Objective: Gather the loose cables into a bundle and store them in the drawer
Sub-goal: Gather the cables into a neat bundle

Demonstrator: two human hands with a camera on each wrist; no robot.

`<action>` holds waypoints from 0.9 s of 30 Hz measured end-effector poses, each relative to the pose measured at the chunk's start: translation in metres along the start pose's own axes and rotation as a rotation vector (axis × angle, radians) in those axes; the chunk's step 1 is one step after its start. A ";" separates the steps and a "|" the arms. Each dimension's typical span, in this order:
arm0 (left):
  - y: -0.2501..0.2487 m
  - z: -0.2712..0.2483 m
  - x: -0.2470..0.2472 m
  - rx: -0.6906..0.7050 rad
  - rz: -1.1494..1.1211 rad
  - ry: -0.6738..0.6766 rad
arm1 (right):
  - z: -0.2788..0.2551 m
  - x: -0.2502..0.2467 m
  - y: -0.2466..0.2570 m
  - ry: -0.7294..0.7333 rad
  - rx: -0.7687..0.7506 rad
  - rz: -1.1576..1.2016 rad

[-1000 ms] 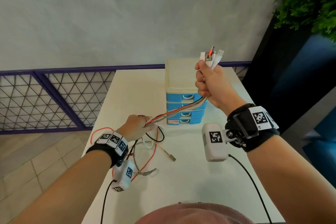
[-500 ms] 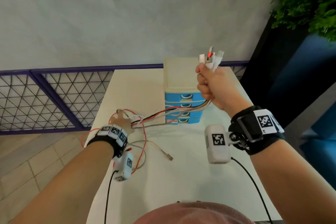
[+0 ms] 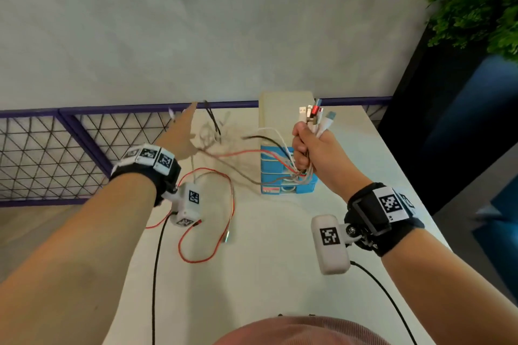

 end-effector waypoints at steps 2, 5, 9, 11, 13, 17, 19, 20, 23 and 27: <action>0.033 -0.004 0.022 -0.099 0.040 0.064 | 0.001 -0.007 -0.008 -0.042 0.007 0.006; 0.056 -0.008 0.042 -0.081 0.152 0.069 | 0.002 -0.010 -0.019 -0.056 0.014 -0.027; 0.004 -0.022 0.041 0.111 -0.002 -0.015 | 0.002 -0.003 -0.024 -0.033 0.037 -0.003; -0.047 -0.034 0.039 0.212 -0.156 -0.013 | 0.002 0.004 -0.019 -0.010 0.031 -0.003; -0.101 -0.051 0.046 0.307 -0.315 0.092 | 0.001 0.011 -0.012 0.009 0.004 -0.010; -0.168 -0.089 0.086 0.355 -0.362 0.447 | 0.000 0.014 0.003 -0.085 -0.055 -0.054; -0.180 -0.100 0.104 0.414 -0.428 0.525 | -0.001 0.013 0.007 -0.112 -0.067 0.084; -0.181 -0.101 0.110 0.443 -0.449 0.525 | -0.002 0.013 0.009 -0.104 -0.069 0.162; -0.170 -0.096 0.122 0.436 -0.442 0.457 | -0.004 0.012 0.007 -0.107 -0.068 0.277; -0.173 -0.096 0.122 0.455 -0.390 0.396 | -0.001 0.007 0.005 -0.140 -0.028 0.441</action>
Point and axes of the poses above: each hand's wrist, its own z-axis towards the middle knuckle, its own x-axis out of the palm, y = z × x, the point moved 8 cm from there along z, towards the middle knuckle, and after that the axes turned 4 degrees about y, right-handed, at the moved point
